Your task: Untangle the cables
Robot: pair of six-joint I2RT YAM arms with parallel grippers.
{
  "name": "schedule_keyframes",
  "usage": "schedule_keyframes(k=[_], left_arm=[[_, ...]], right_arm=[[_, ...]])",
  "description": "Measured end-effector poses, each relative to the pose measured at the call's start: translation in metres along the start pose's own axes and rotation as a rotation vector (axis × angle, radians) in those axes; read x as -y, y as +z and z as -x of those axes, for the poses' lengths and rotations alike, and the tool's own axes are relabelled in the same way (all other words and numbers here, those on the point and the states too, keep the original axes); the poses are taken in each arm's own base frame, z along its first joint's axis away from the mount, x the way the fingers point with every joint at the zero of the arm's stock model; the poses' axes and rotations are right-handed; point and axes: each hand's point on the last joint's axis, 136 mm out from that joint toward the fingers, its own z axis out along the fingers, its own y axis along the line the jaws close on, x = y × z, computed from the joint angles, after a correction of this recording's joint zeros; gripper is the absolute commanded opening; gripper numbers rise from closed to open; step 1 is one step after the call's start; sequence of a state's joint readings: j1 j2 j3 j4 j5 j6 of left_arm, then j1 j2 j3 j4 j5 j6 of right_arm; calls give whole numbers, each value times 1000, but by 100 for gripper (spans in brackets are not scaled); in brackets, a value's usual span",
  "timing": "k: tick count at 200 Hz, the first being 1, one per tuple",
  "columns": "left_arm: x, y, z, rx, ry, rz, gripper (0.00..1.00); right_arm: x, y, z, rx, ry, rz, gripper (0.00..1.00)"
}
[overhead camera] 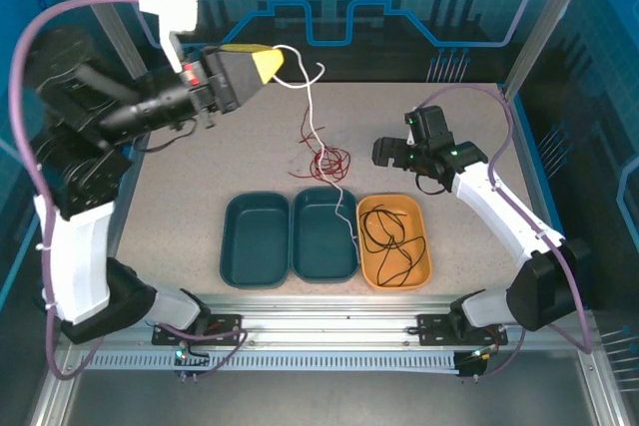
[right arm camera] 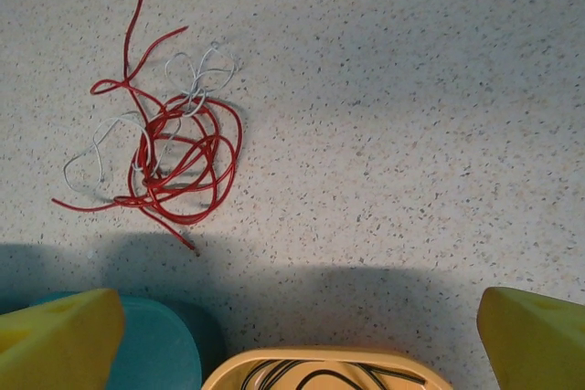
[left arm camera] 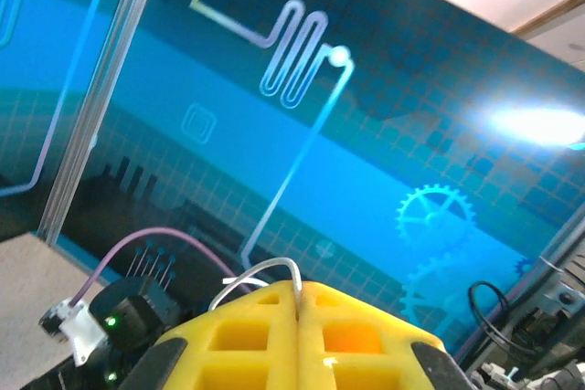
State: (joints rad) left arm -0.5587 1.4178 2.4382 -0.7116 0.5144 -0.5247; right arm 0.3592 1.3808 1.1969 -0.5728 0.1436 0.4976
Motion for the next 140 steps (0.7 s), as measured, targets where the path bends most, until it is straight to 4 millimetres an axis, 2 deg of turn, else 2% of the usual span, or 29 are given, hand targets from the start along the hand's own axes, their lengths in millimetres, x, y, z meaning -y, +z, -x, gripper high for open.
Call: schedule_keyframes(k=[23, 47, 76, 98, 115, 140], left_arm=[[8, -15, 3, 26, 17, -2, 0], [6, -20, 11, 55, 33, 18, 0], [5, -25, 22, 93, 54, 40, 0], [10, -29, 27, 112, 67, 37, 0], [8, -29, 24, 111, 65, 37, 0], [-10, -22, 10, 76, 22, 63, 0]], right_arm=[[-4, 1, -3, -11, -2, 22, 97], [-10, 1, -7, -22, -10, 41, 89], [-19, 3, -28, -66, -36, 68, 83], [-36, -1, -48, -103, -75, 111, 78], [-53, -10, -59, -115, -110, 158, 76], [-66, -27, -66, -107, -140, 204, 74]])
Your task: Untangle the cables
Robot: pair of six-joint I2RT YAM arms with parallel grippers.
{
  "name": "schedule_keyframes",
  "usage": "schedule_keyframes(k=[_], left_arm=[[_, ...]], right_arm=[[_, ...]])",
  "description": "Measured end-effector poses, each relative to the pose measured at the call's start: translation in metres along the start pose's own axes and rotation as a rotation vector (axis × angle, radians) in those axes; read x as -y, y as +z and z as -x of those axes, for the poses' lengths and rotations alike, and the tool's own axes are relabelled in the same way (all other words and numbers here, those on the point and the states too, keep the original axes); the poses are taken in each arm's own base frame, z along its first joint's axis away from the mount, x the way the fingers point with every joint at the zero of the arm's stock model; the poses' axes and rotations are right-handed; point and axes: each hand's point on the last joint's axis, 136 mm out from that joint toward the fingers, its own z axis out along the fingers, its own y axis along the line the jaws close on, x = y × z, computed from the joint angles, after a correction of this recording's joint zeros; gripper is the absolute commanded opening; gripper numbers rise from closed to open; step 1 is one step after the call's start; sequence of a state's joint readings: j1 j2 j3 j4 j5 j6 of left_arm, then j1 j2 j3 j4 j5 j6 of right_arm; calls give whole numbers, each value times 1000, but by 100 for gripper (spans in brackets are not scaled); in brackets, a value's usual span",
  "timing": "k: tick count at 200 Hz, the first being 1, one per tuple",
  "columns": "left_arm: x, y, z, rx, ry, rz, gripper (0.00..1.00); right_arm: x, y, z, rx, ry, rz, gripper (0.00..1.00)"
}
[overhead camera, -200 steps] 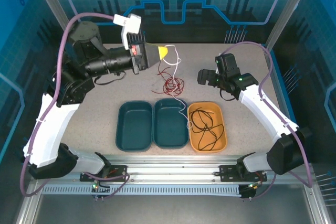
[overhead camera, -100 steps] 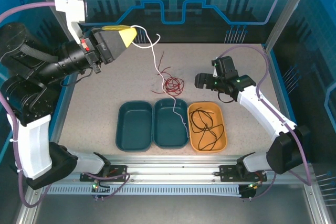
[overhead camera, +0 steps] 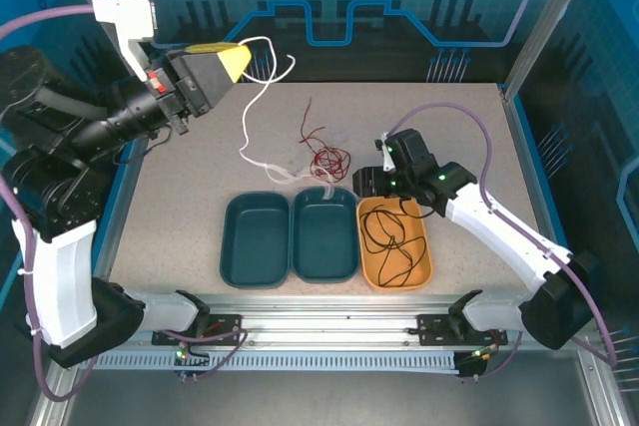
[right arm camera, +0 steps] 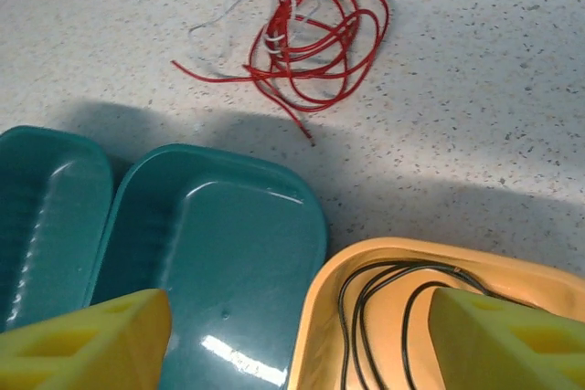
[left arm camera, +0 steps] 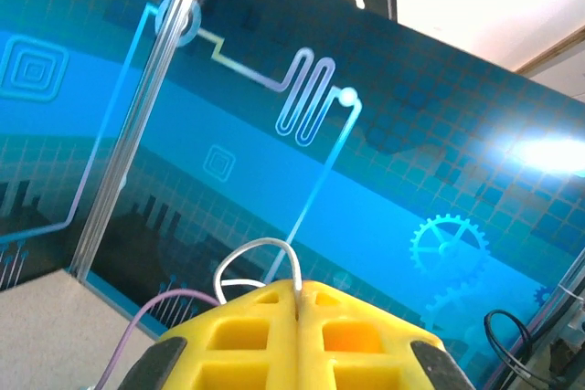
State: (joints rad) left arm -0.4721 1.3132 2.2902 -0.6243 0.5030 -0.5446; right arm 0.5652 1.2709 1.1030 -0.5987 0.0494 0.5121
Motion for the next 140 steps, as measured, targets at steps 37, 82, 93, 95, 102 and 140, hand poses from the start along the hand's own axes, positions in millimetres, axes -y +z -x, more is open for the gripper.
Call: schedule_keyframes(k=[37, 82, 93, 95, 102, 140], left_arm=[[-38, 22, -27, -72, -76, 52, 0], [-74, 36, -57, -139, -151, 110, 0], [-81, 37, -65, -152, -164, 121, 0], [-83, 37, -67, -155, -168, 124, 0], [-88, 38, -73, -164, -180, 131, 0], [-109, 41, -97, -202, -233, 165, 0]], right_arm=[[2, -16, -2, 26, 5, -4, 78], [20, -18, -8, 16, 9, -97, 86], [24, -19, -9, 16, 10, -120, 88], [25, -19, -9, 15, 9, -124, 88], [27, -19, -9, 15, 8, -136, 89], [36, -22, -6, 30, 16, -175, 91]])
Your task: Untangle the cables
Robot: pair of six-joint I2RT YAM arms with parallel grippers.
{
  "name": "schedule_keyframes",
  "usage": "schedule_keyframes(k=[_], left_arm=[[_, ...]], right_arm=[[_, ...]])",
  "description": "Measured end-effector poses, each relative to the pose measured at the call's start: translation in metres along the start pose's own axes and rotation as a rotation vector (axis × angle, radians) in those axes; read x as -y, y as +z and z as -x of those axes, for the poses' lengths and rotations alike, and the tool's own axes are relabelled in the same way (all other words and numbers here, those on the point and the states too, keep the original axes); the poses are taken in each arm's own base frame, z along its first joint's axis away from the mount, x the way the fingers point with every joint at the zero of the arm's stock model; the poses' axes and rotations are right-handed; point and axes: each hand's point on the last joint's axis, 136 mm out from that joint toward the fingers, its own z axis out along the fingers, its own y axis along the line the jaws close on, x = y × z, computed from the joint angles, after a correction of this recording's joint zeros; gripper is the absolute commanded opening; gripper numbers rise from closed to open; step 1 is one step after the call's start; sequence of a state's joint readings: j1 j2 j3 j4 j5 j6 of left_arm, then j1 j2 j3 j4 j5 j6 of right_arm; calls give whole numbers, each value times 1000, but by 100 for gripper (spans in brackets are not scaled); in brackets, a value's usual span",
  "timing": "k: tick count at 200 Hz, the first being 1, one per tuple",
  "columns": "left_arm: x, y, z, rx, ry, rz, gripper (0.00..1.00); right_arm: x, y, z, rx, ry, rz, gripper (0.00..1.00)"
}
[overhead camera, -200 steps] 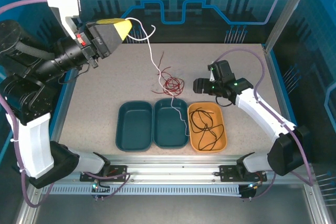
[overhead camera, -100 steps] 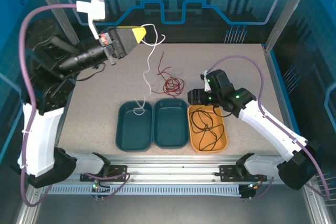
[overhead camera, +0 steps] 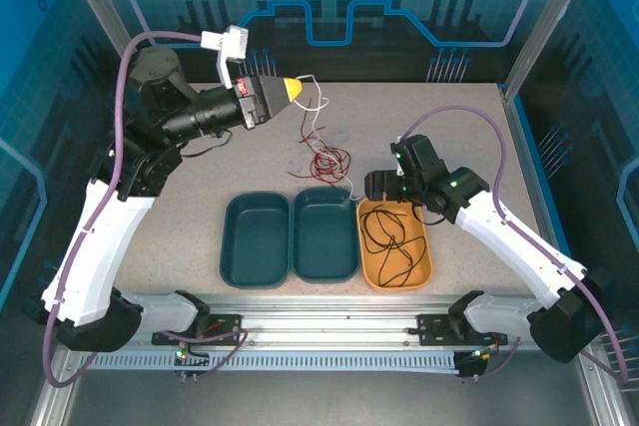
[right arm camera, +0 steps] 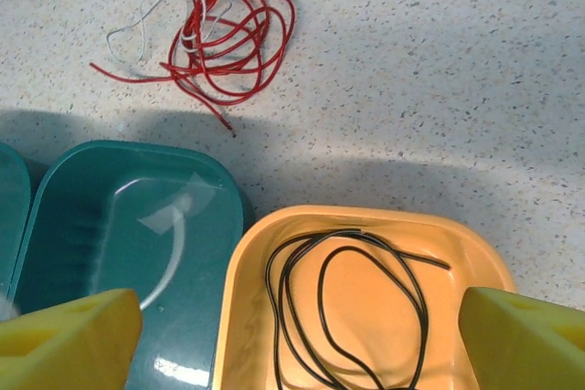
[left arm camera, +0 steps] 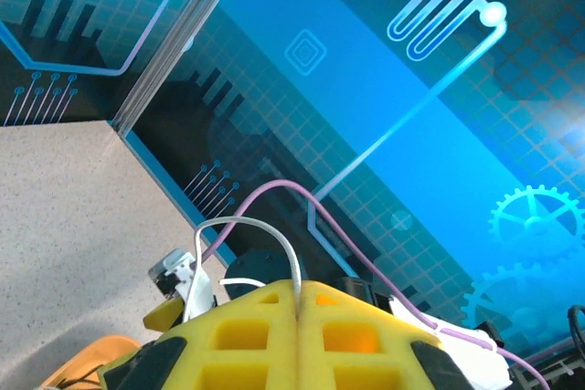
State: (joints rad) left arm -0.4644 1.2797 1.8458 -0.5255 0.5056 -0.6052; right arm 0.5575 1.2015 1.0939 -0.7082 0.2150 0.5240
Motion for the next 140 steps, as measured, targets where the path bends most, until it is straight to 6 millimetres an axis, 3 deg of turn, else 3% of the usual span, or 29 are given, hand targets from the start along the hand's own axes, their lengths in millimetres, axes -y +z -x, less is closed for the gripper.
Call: schedule_keyframes(k=[39, 89, 103, 140], left_arm=[[-17, 9, -11, -20, -42, 18, 0], [-23, 10, -18, -27, -66, 19, 0], [-28, 10, -24, -37, -80, 23, 0], [-48, 15, -48, -83, -138, 40, 0]], right_arm=[[11, -7, 8, 36, 25, -21, 92], [16, -11, 12, 53, 46, -28, 96], [16, -11, 12, 53, 48, -27, 100], [18, -11, 14, 59, 56, -30, 100]])
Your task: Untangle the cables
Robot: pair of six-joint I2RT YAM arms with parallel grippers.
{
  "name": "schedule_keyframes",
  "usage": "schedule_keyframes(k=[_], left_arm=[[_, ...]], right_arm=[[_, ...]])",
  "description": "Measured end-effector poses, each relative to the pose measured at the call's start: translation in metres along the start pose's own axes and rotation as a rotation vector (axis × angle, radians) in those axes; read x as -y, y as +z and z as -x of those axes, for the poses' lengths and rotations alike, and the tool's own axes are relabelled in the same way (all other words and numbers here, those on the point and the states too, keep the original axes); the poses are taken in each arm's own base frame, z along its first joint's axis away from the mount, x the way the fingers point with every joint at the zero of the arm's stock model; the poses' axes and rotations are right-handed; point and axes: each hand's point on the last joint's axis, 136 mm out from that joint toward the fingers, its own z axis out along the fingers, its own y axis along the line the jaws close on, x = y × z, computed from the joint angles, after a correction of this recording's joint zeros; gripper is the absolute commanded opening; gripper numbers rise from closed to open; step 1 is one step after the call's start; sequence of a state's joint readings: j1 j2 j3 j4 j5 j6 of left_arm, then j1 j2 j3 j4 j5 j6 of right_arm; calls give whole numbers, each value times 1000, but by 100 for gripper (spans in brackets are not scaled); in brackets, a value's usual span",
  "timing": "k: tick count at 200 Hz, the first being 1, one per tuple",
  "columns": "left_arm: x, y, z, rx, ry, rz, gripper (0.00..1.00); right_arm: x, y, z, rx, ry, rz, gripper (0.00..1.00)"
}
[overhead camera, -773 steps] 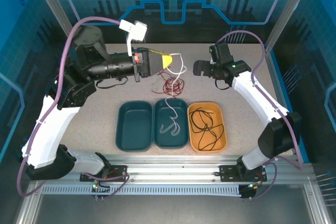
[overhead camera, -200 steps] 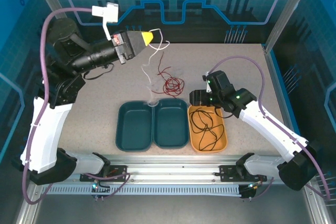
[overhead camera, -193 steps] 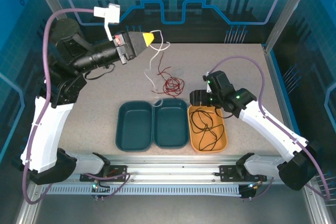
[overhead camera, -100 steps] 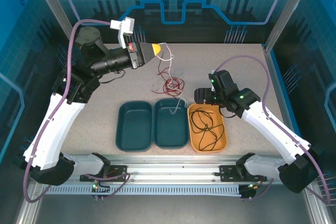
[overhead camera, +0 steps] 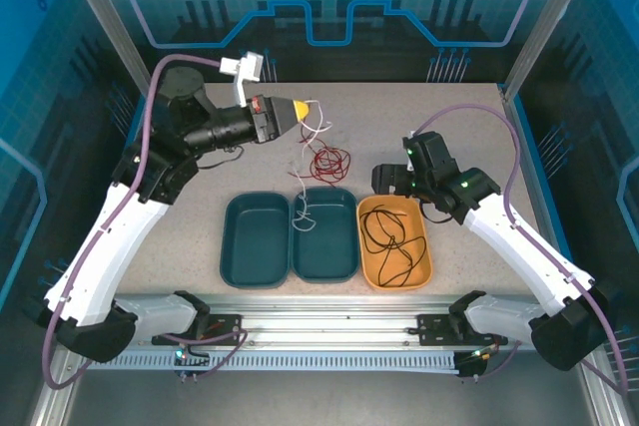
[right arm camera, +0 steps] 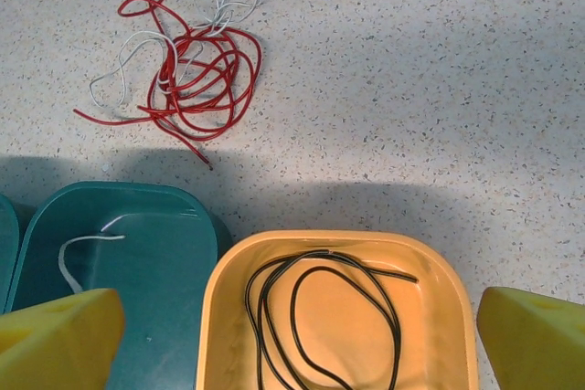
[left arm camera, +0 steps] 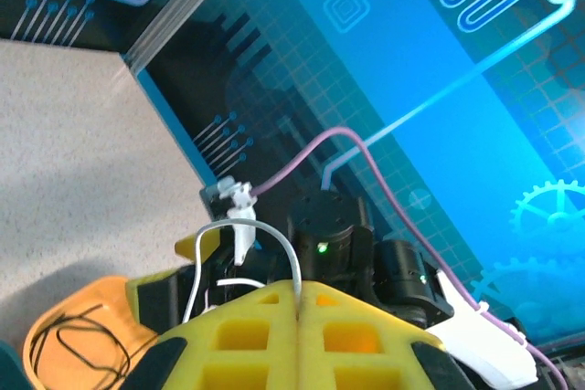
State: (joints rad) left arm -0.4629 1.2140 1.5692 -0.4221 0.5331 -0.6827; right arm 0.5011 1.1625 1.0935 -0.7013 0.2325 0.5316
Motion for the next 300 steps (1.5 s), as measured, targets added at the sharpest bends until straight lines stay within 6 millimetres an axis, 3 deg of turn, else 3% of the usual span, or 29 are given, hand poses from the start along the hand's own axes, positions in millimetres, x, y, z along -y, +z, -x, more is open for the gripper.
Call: schedule_keyframes(k=[36, 90, 143, 183, 218, 266, 300], left_arm=[[-30, 18, -36, -88, -49, 46, 0], [-47, 42, -97, -222, -24, 96, 0], [-94, 52, -127, -256, -30, 243, 0], [-121, 60, -145, -289, -42, 327, 0], [-151, 73, -166, -335, -63, 392, 0], [-177, 106, -197, -413, -70, 421, 0], [-198, 121, -209, -431, -79, 446, 11]], right_arm=[[4, 1, 3, 7, 12, -8, 100], [11, 3, 2, 0, 18, -41, 100], [13, 5, 3, 4, 16, -54, 100], [13, 19, 10, -3, 8, -84, 100], [-2, 42, 36, -25, -28, -93, 100], [-9, 90, 93, -54, -42, -133, 100], [-16, 130, 121, -84, -44, -113, 93]])
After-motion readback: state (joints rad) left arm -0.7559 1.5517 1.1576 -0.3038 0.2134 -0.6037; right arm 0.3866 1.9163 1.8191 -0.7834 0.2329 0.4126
